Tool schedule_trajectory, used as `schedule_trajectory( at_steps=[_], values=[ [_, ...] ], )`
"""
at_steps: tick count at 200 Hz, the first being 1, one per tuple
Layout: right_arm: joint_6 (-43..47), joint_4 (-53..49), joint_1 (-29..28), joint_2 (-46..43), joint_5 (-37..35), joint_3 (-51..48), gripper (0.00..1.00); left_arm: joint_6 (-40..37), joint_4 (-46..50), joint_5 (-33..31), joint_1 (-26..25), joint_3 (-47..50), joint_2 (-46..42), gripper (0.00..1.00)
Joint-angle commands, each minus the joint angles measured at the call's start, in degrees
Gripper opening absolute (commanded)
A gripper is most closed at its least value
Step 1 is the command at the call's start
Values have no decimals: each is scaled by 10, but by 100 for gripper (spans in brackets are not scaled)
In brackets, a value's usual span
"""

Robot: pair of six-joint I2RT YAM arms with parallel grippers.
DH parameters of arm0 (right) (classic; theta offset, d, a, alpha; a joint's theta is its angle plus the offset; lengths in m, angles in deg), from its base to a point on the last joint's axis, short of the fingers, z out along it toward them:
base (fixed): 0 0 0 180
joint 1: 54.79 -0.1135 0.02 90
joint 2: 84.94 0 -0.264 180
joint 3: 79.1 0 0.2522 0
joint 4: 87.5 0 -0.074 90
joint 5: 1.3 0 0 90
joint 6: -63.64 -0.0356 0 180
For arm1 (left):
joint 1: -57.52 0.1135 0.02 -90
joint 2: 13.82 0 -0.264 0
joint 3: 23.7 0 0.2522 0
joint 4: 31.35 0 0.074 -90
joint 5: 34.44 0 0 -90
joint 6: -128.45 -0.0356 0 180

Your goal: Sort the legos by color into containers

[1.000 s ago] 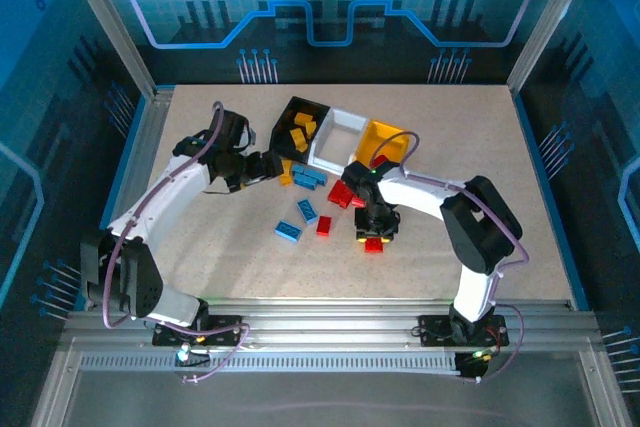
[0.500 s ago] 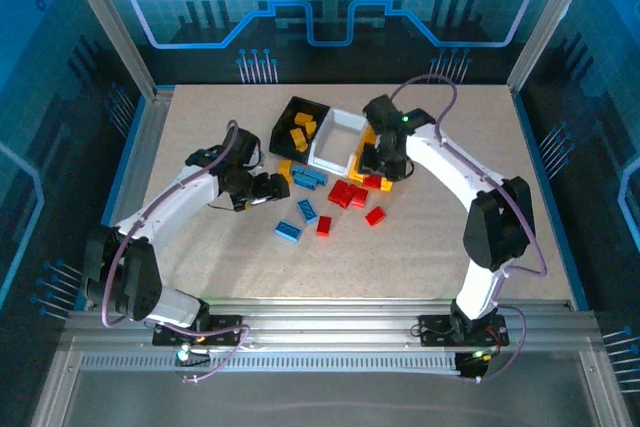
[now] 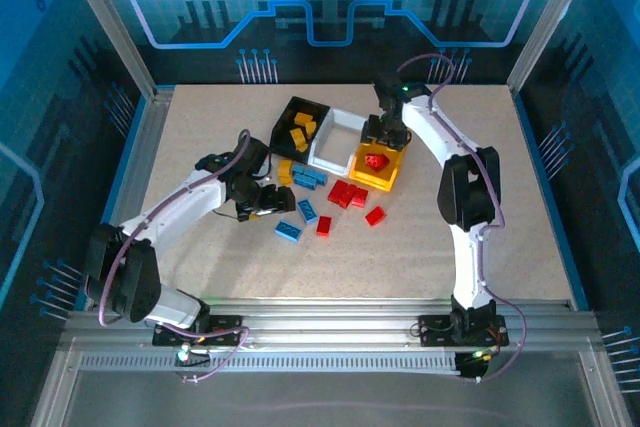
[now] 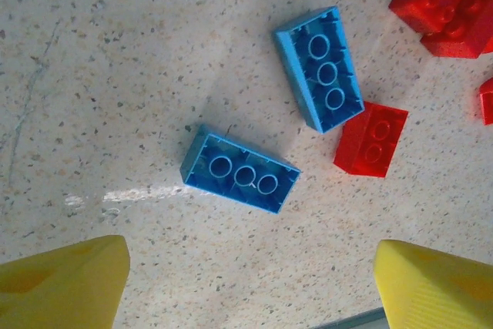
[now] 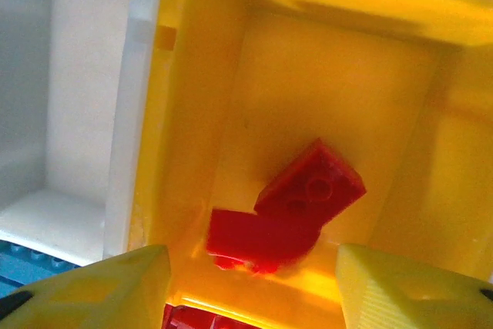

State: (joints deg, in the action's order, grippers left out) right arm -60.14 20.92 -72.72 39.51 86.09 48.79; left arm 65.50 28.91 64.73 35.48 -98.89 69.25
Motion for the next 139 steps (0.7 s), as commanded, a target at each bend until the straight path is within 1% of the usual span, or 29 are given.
schedule_trajectory(
  at_steps=[1, 17, 28, 56, 72, 105, 139],
  values=[
    [15, -29, -6, -38, -1, -6, 63, 3, 15, -9, -3, 3, -2, 84],
    [9, -23, -23, -91, -11, -76, 65, 2, 10, -8, -3, -5, 10, 85],
    [-6, -9, -35, -128, -2, -134, 66, 4, -2, -6, -3, -7, 16, 85],
    [-69, 30, -68, -199, 23, -279, 66, 18, -36, 11, -2, -6, 40, 86],
    [-110, 58, -84, -218, 19, -344, 66, 25, -51, 22, -2, -4, 49, 86],
    [-170, 94, -98, -206, 9, -392, 67, 16, -50, 23, -3, -11, 55, 86],
    [-199, 127, -97, -180, 9, -405, 66, 3, -35, 18, -3, -19, 52, 86]
  ],
)
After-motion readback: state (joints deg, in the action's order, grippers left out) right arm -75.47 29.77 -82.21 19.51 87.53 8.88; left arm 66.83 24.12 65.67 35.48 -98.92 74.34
